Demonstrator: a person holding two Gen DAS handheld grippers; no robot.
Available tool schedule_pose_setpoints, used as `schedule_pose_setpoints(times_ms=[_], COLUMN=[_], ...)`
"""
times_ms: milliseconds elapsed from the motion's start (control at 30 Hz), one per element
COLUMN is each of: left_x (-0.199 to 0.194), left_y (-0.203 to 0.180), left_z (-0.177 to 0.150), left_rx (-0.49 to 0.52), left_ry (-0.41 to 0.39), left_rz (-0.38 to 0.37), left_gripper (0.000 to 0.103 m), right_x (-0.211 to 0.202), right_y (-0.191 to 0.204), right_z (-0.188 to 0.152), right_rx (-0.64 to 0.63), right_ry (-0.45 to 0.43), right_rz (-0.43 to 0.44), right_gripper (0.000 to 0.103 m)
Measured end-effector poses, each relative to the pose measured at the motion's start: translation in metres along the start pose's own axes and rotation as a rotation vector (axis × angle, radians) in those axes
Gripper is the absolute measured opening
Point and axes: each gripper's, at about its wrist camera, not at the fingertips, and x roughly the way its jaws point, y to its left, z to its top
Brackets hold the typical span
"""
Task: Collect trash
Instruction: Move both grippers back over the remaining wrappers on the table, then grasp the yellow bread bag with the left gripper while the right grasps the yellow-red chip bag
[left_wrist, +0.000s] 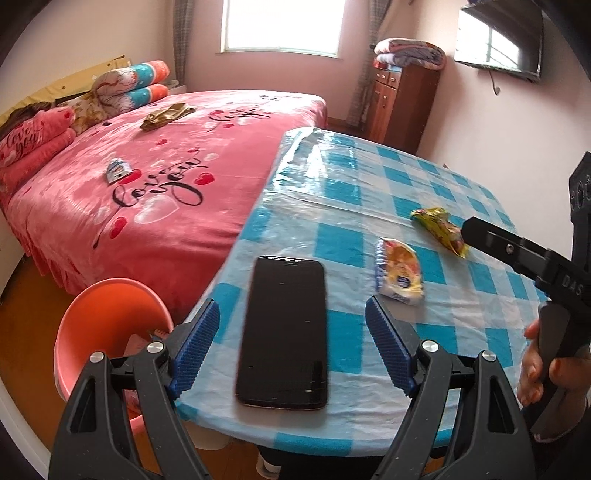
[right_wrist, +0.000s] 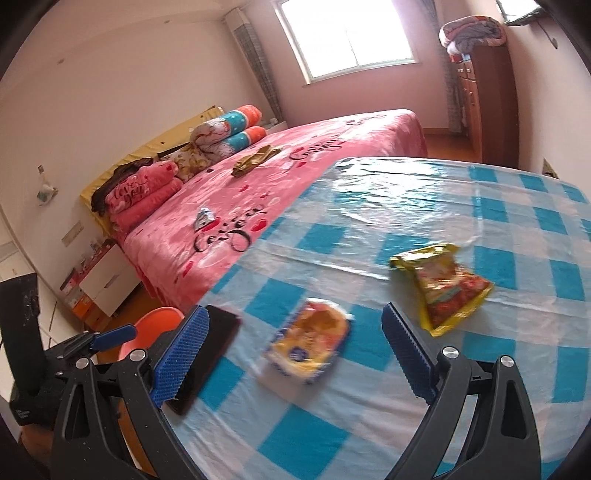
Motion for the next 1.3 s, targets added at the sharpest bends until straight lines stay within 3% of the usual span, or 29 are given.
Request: schedule_pose_setpoints(times_ms=[300, 467, 667, 900, 1300], left_x=[0.017, 0.034, 0.059, 0.090, 0.110], left_y=[-0.048, -0.073, -0.096, -0.105, -0.113], left_z=[0.003, 0.008, 0.014, 0.019, 0.024], left_rx=[0.097, 0.150, 0.189, 0.167, 0.175], left_ry=[0.033, 0.056, 0.095, 0.150, 0.150], left_rz=[-0.042, -0.064, -0.083, -0.102, -0.068], left_gripper=[0.082, 0.082, 0.082, 0.082, 0.082], right_x=[0.004, 0.018, 0.034, 0.059, 0.066], right_y=[-0.070, -0.101, -0.108, -0.106, -0.117], right_z=[-0.002, -0.001, 0.011, 0.017, 0.033], right_rx=[0.071, 0.120, 0.067, 0.007, -0.036], right_ry=[0.018, 0.054, 0.073, 0.116, 0.114], right_rz=[-0.111, -0.108, -0.144, -0.183, -0.195], right_gripper=[0.094, 0.094, 0.094, 0.094, 0.094])
